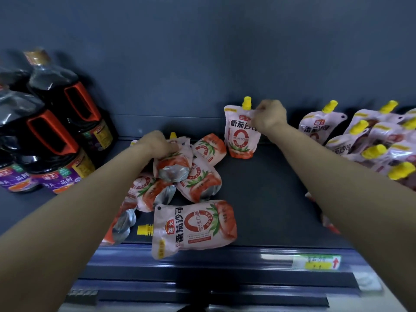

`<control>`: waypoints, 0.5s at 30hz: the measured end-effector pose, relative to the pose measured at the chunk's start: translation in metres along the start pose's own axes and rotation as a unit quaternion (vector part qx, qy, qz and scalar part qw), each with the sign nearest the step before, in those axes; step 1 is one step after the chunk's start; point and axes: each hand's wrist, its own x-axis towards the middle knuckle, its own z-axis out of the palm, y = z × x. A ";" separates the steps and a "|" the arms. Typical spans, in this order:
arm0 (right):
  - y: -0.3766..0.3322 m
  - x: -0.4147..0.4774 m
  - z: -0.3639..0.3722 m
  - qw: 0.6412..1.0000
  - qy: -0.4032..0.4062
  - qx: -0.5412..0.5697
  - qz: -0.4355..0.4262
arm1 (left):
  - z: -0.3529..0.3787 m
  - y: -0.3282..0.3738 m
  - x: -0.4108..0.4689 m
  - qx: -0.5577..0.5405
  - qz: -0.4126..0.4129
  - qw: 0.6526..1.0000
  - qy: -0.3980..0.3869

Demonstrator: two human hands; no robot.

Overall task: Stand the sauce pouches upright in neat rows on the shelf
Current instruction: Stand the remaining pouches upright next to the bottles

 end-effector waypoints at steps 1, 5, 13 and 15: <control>0.003 0.000 -0.002 1.000 -0.002 0.016 0.002 | 0.000 0.002 0.001 -0.007 -0.001 1.000 -0.009; 0.004 0.000 -0.010 0.999 -0.020 0.033 -0.001 | 0.004 0.008 0.008 -0.072 -0.015 0.996 -0.056; 0.000 0.001 -0.021 0.996 -0.034 -0.050 -0.058 | 0.001 0.009 0.018 -0.238 -0.066 0.964 -0.101; -0.001 0.002 -0.023 0.996 -0.019 -0.064 -0.064 | 0.001 0.010 0.017 -0.250 -0.077 0.961 -0.095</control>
